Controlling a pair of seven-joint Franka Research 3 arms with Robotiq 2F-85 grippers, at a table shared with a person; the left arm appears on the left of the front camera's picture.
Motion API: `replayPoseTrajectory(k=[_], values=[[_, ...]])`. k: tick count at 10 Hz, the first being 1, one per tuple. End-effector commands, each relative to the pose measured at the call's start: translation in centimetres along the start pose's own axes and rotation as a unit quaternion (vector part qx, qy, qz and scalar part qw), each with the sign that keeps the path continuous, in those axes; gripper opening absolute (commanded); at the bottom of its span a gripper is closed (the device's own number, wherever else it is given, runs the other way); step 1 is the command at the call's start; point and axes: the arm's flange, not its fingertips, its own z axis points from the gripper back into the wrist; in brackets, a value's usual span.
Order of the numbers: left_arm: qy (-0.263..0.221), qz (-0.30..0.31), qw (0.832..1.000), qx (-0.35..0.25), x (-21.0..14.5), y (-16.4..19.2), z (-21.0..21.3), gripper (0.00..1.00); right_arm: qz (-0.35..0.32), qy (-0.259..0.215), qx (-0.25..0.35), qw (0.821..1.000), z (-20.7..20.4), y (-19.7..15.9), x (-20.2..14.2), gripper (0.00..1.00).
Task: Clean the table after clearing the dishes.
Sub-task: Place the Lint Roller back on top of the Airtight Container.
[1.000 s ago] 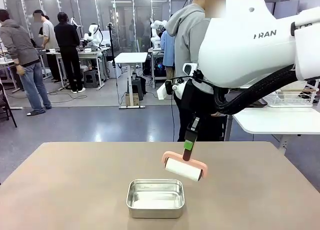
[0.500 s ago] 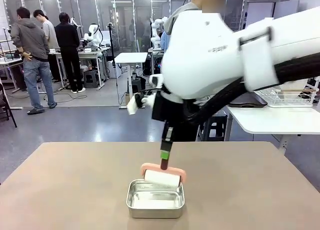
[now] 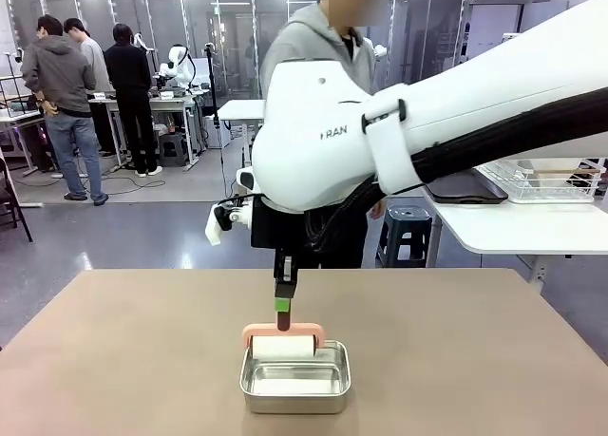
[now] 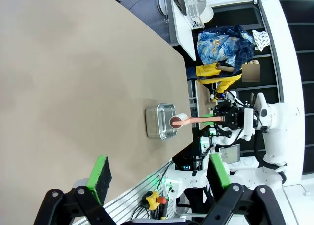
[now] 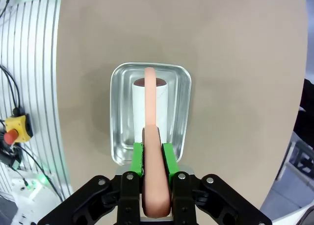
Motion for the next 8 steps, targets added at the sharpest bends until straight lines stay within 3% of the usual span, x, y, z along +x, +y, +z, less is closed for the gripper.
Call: replayPoseTrajectory(k=[1,3,8], values=[[-0.004,0.007,1.0,-0.002,0.1,-0.2,0.2,1.0,0.041,-0.005,0.017,0.999,-1.1,-1.5,0.3,0.21],[-0.004,0.007,1.0,-0.002,0.1,-0.2,0.2,1.0,0.041,-0.015,0.044,0.998,-3.1,-2.3,-0.2,0.21],[-0.004,0.007,1.0,-0.002,0.1,-0.2,0.2,1.0,0.007,0.015,0.067,0.998,-7.3,-4.1,-0.9,0.21]])
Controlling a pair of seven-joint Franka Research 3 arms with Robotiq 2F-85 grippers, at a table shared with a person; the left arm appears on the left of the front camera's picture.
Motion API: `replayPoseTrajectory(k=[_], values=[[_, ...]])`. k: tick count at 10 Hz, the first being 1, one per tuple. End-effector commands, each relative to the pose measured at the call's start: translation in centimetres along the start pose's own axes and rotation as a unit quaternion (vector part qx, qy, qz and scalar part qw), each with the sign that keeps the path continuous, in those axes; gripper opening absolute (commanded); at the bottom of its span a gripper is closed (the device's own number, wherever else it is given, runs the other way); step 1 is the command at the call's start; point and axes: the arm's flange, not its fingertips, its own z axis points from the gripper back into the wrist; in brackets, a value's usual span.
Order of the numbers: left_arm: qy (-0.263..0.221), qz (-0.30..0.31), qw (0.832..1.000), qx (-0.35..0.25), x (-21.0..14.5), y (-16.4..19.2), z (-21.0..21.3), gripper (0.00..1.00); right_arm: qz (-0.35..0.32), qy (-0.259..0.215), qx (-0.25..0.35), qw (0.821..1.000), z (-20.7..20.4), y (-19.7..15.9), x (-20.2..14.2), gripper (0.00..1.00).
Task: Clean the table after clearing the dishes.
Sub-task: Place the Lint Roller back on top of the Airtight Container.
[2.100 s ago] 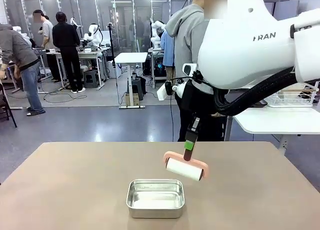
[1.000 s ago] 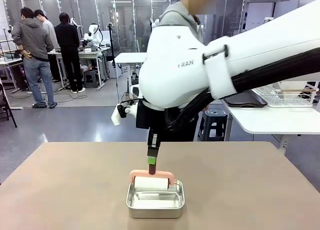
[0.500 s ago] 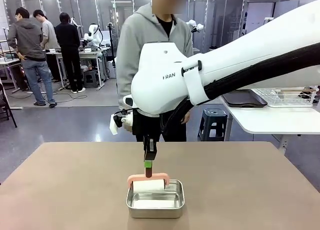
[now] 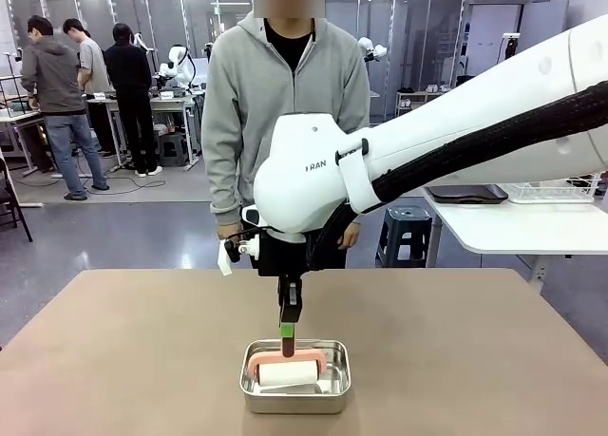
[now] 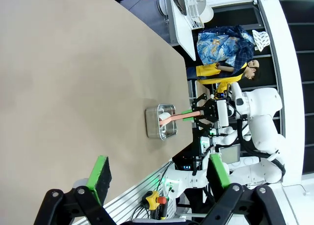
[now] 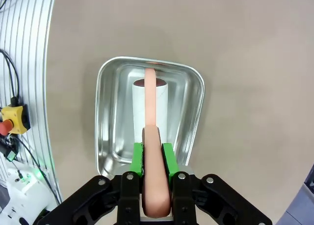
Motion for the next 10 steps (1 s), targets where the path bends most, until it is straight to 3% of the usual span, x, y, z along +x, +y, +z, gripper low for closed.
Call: replayPoseTrajectory(k=[1,5,10], values=[[-0.004,0.007,1.0,-0.002,0.1,-0.2,0.2,1.0,-0.029,0.012,-0.005,0.999,-0.5,-1.2,-0.1,0.21],[-0.004,0.007,1.0,-0.002,0.1,-0.2,0.2,1.0,-0.064,-0.003,-0.014,0.998,-1.4,-3.4,-1.3,0.21],[-0.004,0.007,1.0,-0.002,0.1,-0.2,0.2,1.0,-0.063,0.016,0.003,0.998,-1.7,-4.8,-0.8,0.21]])
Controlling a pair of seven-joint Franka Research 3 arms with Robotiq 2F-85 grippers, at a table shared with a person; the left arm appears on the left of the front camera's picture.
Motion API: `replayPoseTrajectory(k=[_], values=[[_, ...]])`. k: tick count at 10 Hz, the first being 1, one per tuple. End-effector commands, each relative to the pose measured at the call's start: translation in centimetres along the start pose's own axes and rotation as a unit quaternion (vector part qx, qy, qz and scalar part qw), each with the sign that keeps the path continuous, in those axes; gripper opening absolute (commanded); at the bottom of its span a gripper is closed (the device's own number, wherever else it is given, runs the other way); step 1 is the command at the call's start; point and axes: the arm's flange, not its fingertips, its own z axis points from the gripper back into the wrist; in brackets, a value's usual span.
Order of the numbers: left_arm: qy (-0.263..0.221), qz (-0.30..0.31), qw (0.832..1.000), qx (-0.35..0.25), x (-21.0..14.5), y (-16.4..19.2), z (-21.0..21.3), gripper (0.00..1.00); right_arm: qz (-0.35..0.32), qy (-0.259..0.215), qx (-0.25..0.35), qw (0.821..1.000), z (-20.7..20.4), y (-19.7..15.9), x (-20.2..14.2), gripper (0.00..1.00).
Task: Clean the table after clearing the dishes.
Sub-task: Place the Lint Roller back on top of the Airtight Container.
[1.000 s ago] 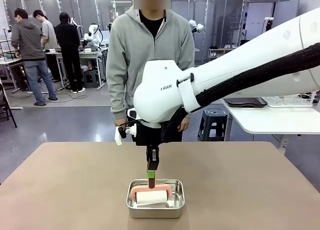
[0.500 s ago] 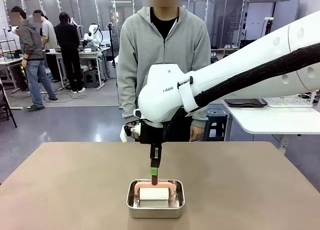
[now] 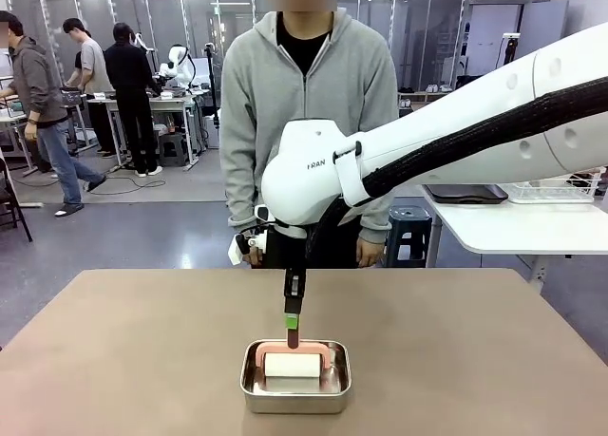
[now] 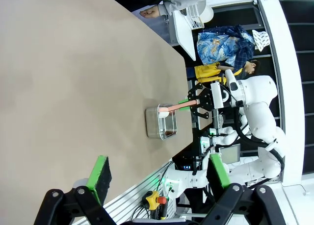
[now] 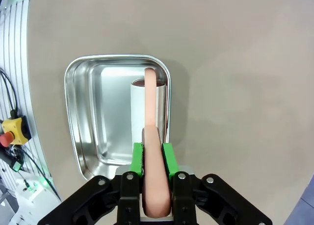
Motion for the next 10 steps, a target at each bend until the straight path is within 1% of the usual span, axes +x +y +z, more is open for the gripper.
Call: replayPoseTrajectory(k=[1,2,3,4,5,6,10], values=[[-0.004,0.007,1.0,-0.002,0.1,-0.2,0.2,1.0,-0.009,0.015,-0.009,1.0,-1.0,-0.9,0.3,0.3],[-0.004,0.007,1.0,-0.002,0.1,-0.2,0.2,1.0,-0.008,0.015,-0.011,1.0,-0.7,-0.8,0.4,0.42],[-0.004,0.007,1.0,-0.002,0.1,-0.2,0.2,1.0,-0.008,0.015,-0.014,1.0,-0.2,-0.7,0.3,0.59],[-0.004,0.007,1.0,-0.002,0.1,-0.2,0.2,1.0,-0.009,0.001,-0.014,1.0,0.3,-0.6,0.1,0.71],[-0.004,0.007,1.0,-0.002,0.1,-0.2,0.2,1.0,-0.009,0.001,-0.02,1.0,0.9,-0.4,-0.1,0.88],[-0.004,0.007,1.0,-0.002,0.1,-0.2,0.2,1.0,-0.009,-0.002,-0.026,1.0,1.5,-0.3,-0.2,1.0],[-0.004,0.007,1.0,-0.002,0.1,-0.2,0.2,1.0,-0.009,-0.001,-0.043,0.999,2.6,-0.5,0.1,1.0]])
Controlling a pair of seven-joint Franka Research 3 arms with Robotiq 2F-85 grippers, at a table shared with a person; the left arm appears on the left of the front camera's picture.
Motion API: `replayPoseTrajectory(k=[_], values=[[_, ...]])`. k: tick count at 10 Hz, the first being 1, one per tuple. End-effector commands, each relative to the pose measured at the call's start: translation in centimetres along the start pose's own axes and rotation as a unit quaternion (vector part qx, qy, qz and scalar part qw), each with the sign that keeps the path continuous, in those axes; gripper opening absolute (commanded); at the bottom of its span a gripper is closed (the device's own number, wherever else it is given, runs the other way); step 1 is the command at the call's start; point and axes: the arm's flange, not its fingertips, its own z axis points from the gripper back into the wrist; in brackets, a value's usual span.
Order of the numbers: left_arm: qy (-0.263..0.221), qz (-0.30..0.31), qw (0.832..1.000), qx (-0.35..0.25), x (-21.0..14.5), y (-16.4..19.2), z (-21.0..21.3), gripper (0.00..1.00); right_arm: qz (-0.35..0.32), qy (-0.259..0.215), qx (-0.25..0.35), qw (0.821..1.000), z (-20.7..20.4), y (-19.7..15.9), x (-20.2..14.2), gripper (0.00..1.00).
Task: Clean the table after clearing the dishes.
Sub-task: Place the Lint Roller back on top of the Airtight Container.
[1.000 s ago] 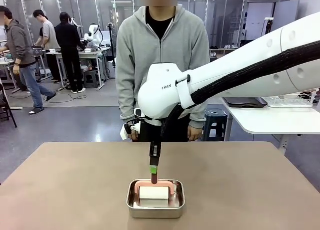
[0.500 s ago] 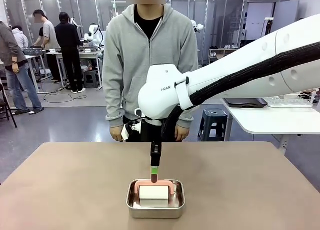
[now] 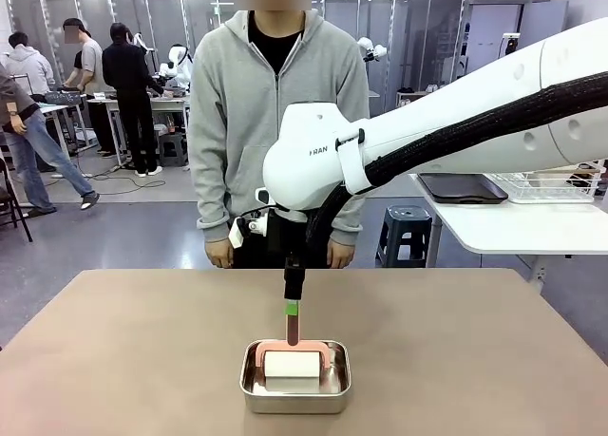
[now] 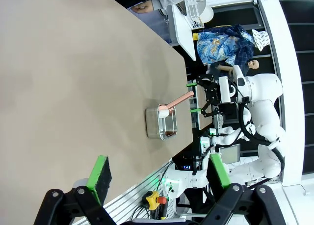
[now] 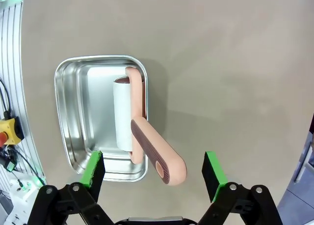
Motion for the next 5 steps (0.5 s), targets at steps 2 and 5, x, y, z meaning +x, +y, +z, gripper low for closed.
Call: replayPoseTrajectory(k=[2,5], values=[[-0.004,0.007,1.0,-0.002,0.14,-0.21,0.16,1.0,-0.012,0.001,-0.022,1.0,0.34,0.55,-0.07,1.0],[-0.004,0.007,1.0,-0.002,0.14,-0.21,0.16,1.0,-0.001,-0.003,-0.008,1.0,0.28,-0.13,0.06,1.0]])
